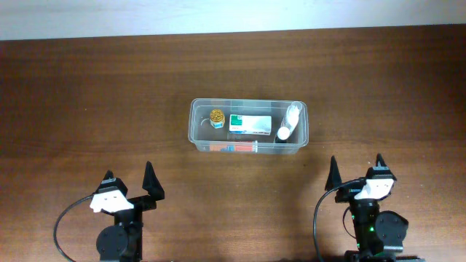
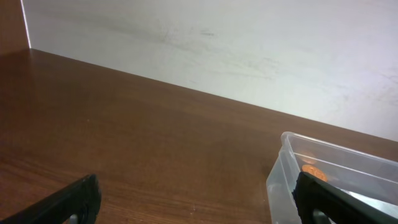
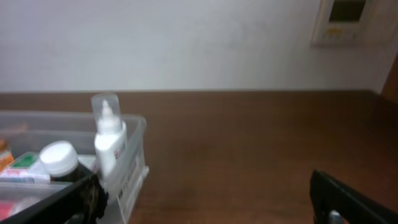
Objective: Pack container
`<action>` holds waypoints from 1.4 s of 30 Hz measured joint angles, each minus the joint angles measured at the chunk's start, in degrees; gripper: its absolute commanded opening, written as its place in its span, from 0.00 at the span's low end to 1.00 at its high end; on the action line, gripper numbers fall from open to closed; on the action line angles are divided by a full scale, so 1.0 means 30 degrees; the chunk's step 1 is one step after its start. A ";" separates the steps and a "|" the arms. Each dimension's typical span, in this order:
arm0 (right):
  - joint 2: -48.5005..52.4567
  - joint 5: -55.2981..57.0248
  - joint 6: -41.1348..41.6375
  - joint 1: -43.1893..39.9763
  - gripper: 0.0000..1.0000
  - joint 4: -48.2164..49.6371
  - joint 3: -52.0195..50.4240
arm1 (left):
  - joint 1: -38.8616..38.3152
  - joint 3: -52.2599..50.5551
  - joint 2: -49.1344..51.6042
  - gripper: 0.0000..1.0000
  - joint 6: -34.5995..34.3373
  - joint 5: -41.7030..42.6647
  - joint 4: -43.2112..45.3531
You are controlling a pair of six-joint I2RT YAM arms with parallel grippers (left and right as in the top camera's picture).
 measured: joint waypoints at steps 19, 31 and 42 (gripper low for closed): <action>-0.0015 0.0131 0.0000 0.0007 0.98 -0.0532 0.0000 | 0.0000 0.0000 0.0000 0.99 0.0000 0.0007 0.0000; -0.0015 0.0197 0.0000 0.1071 0.98 -0.0532 0.0000 | 0.0000 0.0000 0.0000 0.99 0.0000 0.0000 0.0000; -0.0015 0.0197 -0.0007 0.1071 0.98 -0.0532 0.0000 | 0.0000 0.0000 0.0000 0.99 0.0000 0.0007 0.0000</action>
